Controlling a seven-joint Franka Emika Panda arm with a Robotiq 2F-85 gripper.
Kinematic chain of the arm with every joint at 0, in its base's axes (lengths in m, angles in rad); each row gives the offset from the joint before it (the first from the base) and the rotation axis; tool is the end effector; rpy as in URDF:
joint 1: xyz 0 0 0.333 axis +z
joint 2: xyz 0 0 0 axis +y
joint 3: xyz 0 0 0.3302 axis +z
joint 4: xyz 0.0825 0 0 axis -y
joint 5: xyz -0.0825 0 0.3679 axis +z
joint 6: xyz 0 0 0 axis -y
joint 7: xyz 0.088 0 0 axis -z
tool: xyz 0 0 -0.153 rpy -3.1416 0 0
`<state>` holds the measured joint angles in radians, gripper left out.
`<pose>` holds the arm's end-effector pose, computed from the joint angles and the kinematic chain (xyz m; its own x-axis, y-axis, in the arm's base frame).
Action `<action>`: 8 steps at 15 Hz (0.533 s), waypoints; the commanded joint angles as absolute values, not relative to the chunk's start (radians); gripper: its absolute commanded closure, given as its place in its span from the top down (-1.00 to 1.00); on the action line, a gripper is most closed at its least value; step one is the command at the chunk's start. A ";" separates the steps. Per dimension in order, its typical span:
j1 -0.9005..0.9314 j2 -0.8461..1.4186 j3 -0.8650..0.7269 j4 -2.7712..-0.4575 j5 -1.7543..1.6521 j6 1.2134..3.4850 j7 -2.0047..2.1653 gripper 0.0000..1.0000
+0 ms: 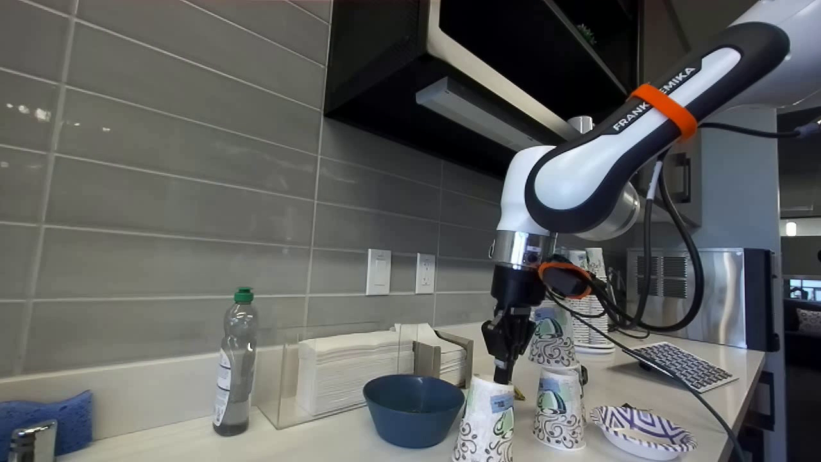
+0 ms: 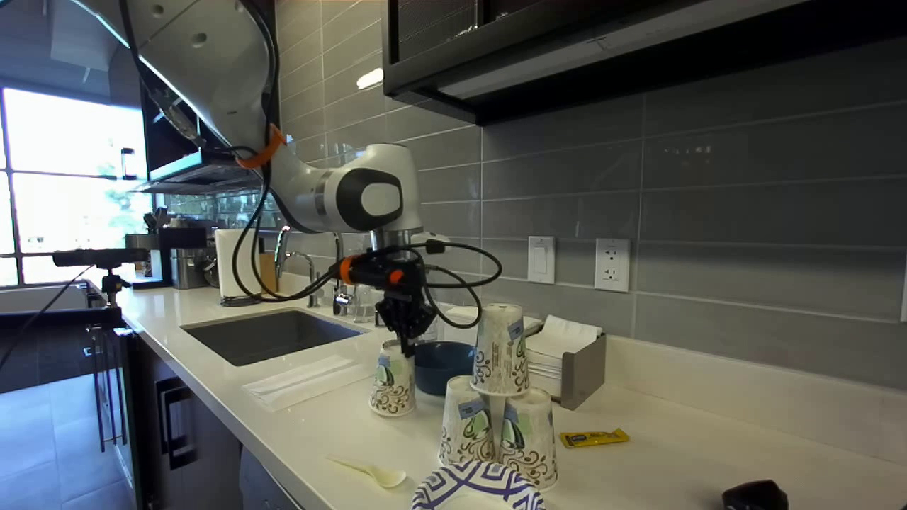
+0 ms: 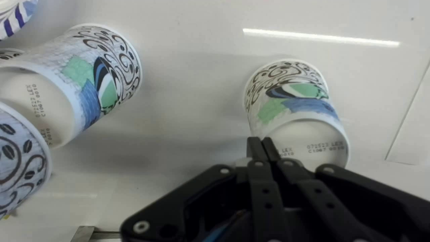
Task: Stack the cups
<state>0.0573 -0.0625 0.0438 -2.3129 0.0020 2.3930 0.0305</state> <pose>0.5060 0.0514 0.3617 0.9875 0.0684 0.1420 0.0695 -0.9976 -0.0031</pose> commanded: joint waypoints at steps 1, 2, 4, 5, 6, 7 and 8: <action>0.048 -0.133 0.042 -2.328 -0.007 2.359 0.039 -0.99; 0.046 -0.154 0.042 -2.332 -0.015 2.347 0.048 -0.99; 0.041 -0.204 0.044 -2.336 -0.036 2.313 0.066 -0.99; 0.037 -0.236 0.046 -2.337 -0.050 2.286 0.079 -0.99; 0.033 -0.270 0.050 -2.334 -0.066 2.255 0.094 -0.99; 0.028 -0.300 0.053 -2.330 -0.080 2.223 0.107 -0.99; 0.024 -0.335 0.055 -2.326 -0.093 2.192 0.117 -0.99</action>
<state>0.0430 -0.2208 0.0404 -2.3137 -0.0432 2.2773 0.0682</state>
